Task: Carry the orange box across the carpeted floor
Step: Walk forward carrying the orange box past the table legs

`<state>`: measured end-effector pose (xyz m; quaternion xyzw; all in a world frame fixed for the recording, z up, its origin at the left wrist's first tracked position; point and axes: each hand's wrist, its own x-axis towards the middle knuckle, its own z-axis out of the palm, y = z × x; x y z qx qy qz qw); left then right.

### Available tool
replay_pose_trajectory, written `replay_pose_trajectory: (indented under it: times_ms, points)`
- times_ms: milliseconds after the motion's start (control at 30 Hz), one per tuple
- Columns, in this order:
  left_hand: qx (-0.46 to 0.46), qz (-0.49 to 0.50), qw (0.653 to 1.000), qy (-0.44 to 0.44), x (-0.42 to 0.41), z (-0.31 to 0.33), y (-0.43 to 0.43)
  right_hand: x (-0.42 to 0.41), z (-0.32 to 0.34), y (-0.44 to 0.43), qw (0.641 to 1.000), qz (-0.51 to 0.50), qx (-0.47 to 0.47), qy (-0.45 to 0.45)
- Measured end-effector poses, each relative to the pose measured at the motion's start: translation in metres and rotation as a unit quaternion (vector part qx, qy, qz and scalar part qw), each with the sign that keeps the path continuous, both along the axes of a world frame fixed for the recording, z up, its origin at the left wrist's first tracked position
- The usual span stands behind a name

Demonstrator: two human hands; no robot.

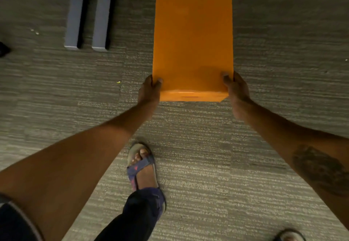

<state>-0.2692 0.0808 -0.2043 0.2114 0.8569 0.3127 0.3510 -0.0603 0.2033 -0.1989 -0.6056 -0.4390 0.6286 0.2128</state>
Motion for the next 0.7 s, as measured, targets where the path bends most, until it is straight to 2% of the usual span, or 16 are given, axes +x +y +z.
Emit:
replay_pose_trajectory:
  times_ms: [533,633,700]
  points:
    - [-0.001,-0.030,1.000,0.005,-0.057,-0.023,0.019,-0.050,-0.027,0.018,1.000,0.014,0.013,0.007]
    - [-0.007,-0.046,0.999,0.013,-0.058,-0.019,0.021,-0.053,-0.029,0.019,0.998,0.033,0.046,-0.020]
    - [-0.023,-0.055,0.998,0.036,-0.057,-0.016,0.024,-0.055,-0.028,0.018,0.993,0.047,0.086,-0.069]
